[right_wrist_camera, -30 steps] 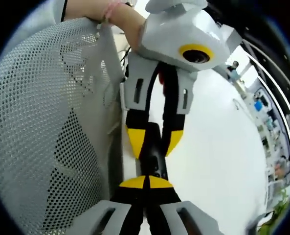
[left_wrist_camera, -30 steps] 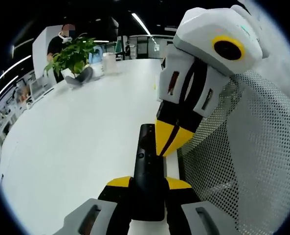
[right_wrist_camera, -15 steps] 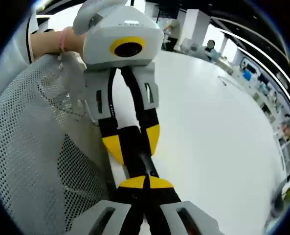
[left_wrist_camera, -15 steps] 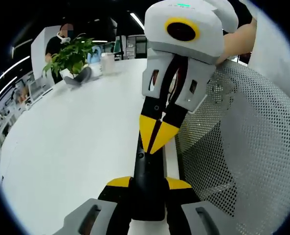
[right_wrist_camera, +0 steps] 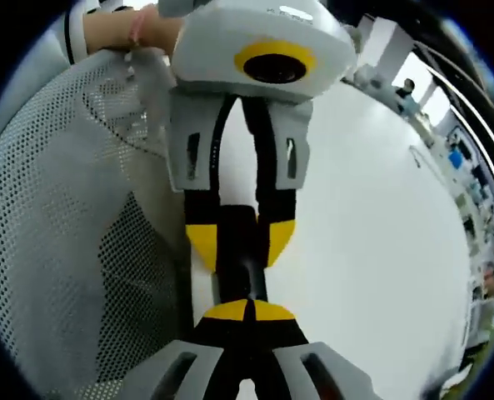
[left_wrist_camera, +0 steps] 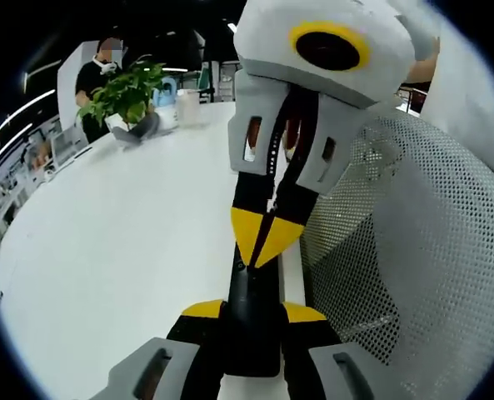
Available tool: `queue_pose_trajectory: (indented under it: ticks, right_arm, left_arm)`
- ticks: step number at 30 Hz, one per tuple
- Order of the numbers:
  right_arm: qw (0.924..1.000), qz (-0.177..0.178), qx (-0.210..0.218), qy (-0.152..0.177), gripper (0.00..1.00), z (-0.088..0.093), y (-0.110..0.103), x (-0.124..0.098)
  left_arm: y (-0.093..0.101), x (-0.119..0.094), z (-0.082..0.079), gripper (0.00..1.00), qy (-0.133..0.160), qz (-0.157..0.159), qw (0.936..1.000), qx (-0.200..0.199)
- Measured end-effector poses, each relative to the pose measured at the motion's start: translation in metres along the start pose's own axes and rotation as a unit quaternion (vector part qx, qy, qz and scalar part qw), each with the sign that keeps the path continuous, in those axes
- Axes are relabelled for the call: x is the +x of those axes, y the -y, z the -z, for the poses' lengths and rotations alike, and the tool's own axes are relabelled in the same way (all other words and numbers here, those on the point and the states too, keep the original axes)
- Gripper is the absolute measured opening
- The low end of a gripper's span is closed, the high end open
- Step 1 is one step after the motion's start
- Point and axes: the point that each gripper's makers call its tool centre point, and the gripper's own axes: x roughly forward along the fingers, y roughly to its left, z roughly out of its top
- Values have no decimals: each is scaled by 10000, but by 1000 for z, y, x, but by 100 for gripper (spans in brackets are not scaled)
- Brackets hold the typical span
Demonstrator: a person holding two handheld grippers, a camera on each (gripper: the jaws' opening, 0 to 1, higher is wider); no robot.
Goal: Press the specified remote control buttons in sequence, fully releasing each button before pressing the next.
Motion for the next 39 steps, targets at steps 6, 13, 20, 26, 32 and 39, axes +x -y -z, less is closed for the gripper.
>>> queue_pose_trajectory:
  ticks: [6,13,20,26,32,39]
  right_arm:
    - [9992,297,-50,-275,0,1,0,2]
    - [9955,456,834,-42,0,2,4,0]
    - [9956,59,748,556,0,5,3,-3]
    - [9938,-82,976,532,0,1,6,-1]
    - [9900,-122,1315,490,0,1,8,0]
    - [9875,-117,1529,365,0,1,10,1]
  left_arm:
    - [0,0,0,25,19,10,10000,-66]
    - [-1,0,-1,25,30,1,10000,-78]
    - [-1,0,-1,25,60,4,9999,-123]
    - [-1,0,-1,25,74,-8,9999,-128]
    - [-1,0,0,25,68,7,9999,-150]
    - [-1,0,0,25,79,9,9998,-183]
